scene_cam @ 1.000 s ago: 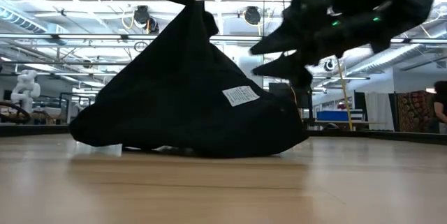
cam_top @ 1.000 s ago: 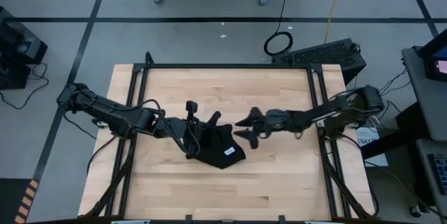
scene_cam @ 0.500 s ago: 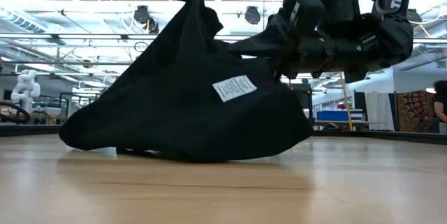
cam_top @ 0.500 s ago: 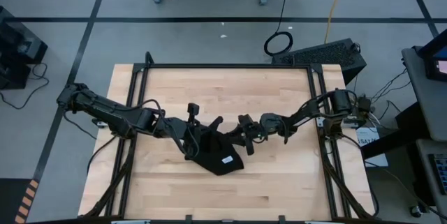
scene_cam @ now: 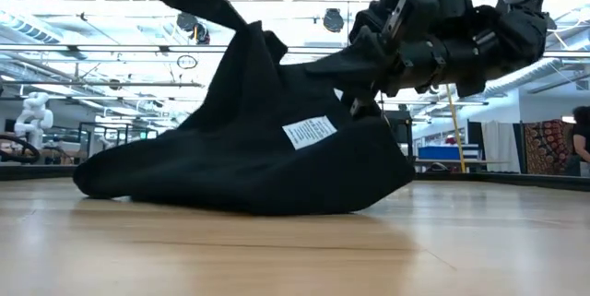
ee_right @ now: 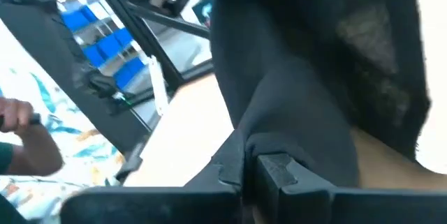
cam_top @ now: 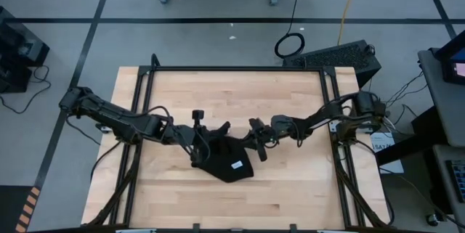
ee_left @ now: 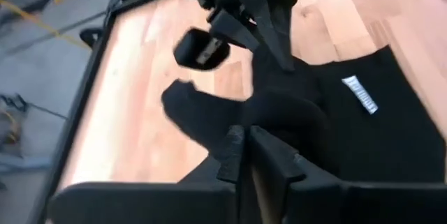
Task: Roll towel
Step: Roll the black microfiber towel
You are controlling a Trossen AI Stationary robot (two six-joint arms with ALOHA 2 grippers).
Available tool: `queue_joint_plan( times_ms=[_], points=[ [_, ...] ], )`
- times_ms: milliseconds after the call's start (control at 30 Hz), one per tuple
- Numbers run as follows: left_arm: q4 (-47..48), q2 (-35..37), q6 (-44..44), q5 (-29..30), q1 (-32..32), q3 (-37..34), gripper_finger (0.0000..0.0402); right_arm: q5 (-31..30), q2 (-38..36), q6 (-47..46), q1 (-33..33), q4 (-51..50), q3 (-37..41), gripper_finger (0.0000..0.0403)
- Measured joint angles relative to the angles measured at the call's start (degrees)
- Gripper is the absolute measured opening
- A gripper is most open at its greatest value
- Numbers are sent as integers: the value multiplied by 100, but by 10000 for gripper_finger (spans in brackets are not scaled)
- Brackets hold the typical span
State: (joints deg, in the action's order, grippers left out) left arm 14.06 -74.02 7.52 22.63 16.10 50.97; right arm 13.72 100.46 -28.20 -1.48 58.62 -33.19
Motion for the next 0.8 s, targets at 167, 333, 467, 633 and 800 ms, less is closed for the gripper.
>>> queue_joint_plan(
  times_ms=[167,333,467,633,800],
  points=[
    [-493,0,-482,11,116,-372,99,-114,-879,331,160,-1730,0,1],
    [-1789,-2,-1139,608,129,-974,174,-332,-2077,552,184,-3951,2,1],
    [-3210,-138,-1132,701,129,-1528,212,-379,-2969,507,126,-4939,2,0],
    [-4780,-629,-773,136,122,-1756,221,-1066,-3889,413,94,-4790,2,0],
    [-5267,-1508,-685,116,6,-1696,221,-1605,-4429,564,101,-4688,2,0]
  ],
)
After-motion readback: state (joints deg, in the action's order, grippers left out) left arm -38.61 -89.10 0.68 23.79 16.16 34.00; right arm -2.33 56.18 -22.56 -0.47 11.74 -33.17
